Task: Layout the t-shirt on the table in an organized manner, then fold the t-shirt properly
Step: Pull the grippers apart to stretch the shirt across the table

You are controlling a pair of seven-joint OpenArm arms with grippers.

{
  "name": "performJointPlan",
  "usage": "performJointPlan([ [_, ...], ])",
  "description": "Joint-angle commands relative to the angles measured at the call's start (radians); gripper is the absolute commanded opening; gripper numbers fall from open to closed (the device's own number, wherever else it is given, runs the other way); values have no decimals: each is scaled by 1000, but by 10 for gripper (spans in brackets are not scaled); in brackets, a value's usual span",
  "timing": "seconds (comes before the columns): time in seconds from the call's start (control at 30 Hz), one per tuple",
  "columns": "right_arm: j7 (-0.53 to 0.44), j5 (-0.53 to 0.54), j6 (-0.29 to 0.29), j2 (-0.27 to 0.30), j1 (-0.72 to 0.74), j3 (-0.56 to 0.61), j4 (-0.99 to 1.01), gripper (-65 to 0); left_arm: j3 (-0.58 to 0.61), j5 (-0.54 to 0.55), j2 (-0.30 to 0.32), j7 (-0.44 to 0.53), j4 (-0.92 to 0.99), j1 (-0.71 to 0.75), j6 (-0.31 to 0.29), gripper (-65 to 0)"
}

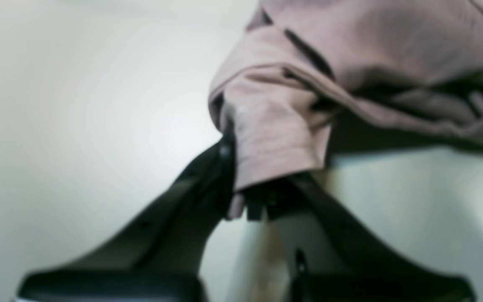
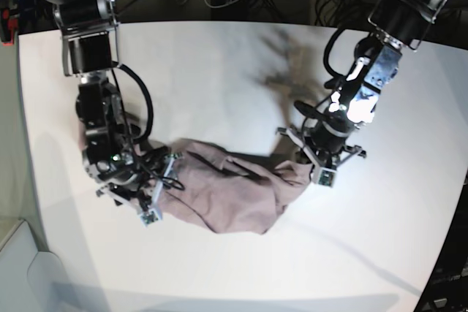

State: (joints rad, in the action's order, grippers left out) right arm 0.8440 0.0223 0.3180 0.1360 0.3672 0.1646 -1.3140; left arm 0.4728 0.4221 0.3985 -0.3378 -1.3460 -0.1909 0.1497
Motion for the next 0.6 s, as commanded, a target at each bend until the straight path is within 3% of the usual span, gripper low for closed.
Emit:
performJointPlan([
  [0.0, -21, 1, 2, -6, 40, -3, 7, -253, -9, -4, 6, 32, -19, -23, 4, -646],
  [0.23, -137, 0, 0, -29, 125, -4, 218, -256, -9, -4, 6, 30, -19, -5, 4, -646],
  [0.37, -173, 0, 0, -29, 151, -81, 268, -290, -30, -4, 7, 33, -13, 21, 1, -646],
  [0.47, -200, 0, 0, -29, 155, -104, 294, -411, -64, -7, 7, 35, -14, 49, -2, -646],
  [0.57, -222, 0, 0, -23, 183, -106, 327, -632, -78, -64, 7, 35, -17, 61, -2, -646],
])
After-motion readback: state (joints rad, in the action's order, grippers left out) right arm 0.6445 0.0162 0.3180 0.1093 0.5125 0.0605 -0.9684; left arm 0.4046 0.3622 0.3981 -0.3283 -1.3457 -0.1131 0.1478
